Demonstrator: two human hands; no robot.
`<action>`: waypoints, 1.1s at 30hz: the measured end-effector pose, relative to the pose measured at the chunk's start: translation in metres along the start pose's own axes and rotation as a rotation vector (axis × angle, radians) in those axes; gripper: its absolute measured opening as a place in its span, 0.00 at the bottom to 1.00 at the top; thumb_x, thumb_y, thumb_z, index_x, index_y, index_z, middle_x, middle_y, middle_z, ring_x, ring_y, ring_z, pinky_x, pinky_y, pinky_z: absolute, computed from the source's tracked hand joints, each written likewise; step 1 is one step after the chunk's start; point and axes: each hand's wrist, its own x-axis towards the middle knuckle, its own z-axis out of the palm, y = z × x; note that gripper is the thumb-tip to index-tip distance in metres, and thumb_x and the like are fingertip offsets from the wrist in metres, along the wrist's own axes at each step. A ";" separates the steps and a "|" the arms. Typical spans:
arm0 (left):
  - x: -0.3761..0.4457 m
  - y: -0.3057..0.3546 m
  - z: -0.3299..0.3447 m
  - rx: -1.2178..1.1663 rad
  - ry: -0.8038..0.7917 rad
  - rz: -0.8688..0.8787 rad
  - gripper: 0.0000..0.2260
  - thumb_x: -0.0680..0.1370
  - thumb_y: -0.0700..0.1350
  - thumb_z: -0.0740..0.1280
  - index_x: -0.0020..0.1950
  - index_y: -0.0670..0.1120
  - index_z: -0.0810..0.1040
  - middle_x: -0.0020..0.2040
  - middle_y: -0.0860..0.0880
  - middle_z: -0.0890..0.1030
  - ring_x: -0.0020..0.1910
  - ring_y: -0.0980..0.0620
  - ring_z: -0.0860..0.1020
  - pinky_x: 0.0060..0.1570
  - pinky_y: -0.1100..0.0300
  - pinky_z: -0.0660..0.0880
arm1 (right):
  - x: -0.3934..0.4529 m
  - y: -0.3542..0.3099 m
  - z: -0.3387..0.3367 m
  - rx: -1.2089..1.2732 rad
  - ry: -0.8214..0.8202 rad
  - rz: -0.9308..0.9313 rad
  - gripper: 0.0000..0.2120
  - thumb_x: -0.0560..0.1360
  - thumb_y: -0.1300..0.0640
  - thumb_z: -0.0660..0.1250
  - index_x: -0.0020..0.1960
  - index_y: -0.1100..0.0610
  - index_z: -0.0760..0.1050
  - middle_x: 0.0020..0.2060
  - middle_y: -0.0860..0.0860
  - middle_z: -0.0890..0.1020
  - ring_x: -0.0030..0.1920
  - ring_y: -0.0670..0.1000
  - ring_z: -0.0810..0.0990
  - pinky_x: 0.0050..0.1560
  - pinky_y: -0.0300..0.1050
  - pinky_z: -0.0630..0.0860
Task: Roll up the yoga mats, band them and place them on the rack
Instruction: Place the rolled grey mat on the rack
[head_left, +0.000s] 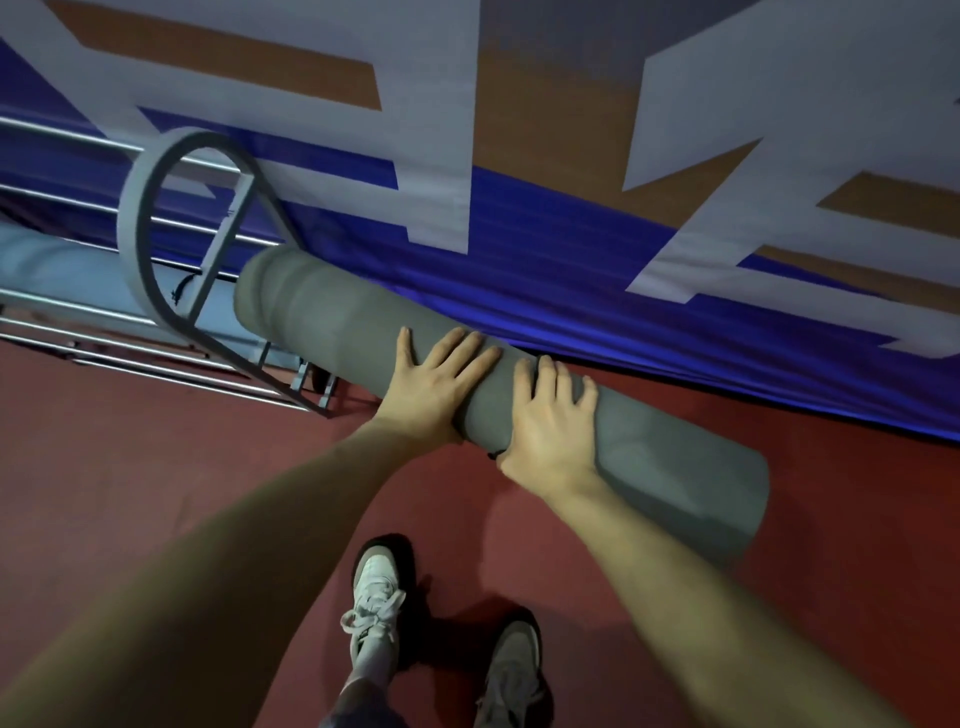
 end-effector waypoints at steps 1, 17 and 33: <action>-0.001 0.002 0.005 0.009 0.007 -0.005 0.56 0.45 0.56 0.81 0.70 0.47 0.64 0.66 0.42 0.75 0.64 0.43 0.75 0.52 0.25 0.66 | -0.001 0.001 0.006 -0.003 0.005 -0.009 0.53 0.47 0.42 0.79 0.67 0.62 0.69 0.62 0.62 0.74 0.63 0.60 0.73 0.62 0.62 0.67; -0.006 -0.021 0.032 0.245 0.018 -0.036 0.64 0.45 0.56 0.82 0.76 0.48 0.54 0.73 0.37 0.65 0.70 0.40 0.67 0.60 0.27 0.62 | -0.002 0.019 0.035 0.111 0.086 0.001 0.51 0.43 0.40 0.78 0.61 0.61 0.72 0.55 0.58 0.78 0.54 0.58 0.78 0.55 0.57 0.72; -0.009 -0.054 0.016 0.074 0.168 -0.164 0.49 0.56 0.53 0.80 0.73 0.48 0.61 0.71 0.37 0.67 0.69 0.37 0.67 0.54 0.21 0.58 | 0.014 0.005 -0.002 -0.016 0.216 -0.081 0.47 0.49 0.44 0.76 0.64 0.63 0.70 0.60 0.61 0.76 0.59 0.61 0.75 0.61 0.61 0.67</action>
